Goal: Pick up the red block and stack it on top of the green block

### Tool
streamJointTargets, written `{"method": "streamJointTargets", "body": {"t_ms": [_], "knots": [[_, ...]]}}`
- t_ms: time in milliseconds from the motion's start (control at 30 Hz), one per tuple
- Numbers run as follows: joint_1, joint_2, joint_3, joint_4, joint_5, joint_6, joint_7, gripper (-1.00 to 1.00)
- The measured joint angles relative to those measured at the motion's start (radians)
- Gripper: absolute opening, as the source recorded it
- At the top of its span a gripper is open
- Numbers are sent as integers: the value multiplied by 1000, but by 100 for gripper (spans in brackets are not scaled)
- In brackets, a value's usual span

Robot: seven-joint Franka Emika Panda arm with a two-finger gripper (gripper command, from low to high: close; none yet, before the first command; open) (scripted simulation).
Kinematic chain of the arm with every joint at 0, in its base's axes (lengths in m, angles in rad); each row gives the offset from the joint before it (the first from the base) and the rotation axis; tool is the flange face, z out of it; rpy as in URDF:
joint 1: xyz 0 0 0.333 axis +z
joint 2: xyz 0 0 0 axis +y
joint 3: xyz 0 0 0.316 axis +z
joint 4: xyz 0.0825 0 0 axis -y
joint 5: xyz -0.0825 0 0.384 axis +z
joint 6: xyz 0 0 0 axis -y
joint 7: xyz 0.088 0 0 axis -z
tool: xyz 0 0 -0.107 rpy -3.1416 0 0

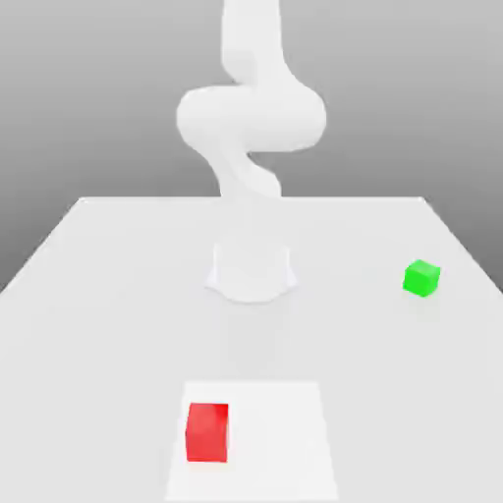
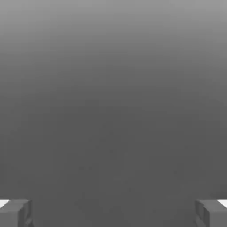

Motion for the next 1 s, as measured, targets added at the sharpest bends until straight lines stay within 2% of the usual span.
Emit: {"method": "streamJointTargets", "body": {"t_ms": [700,900,933,1000], "knots": [[-24,767,-85,-296,26,380,-111,0],[-50,984,-52,-285,69,550,-148,0],[-55,1009,-45,-281,74,570,-152,-100],[-55,1009,-45,-281,74,570,-152,-100]]}}
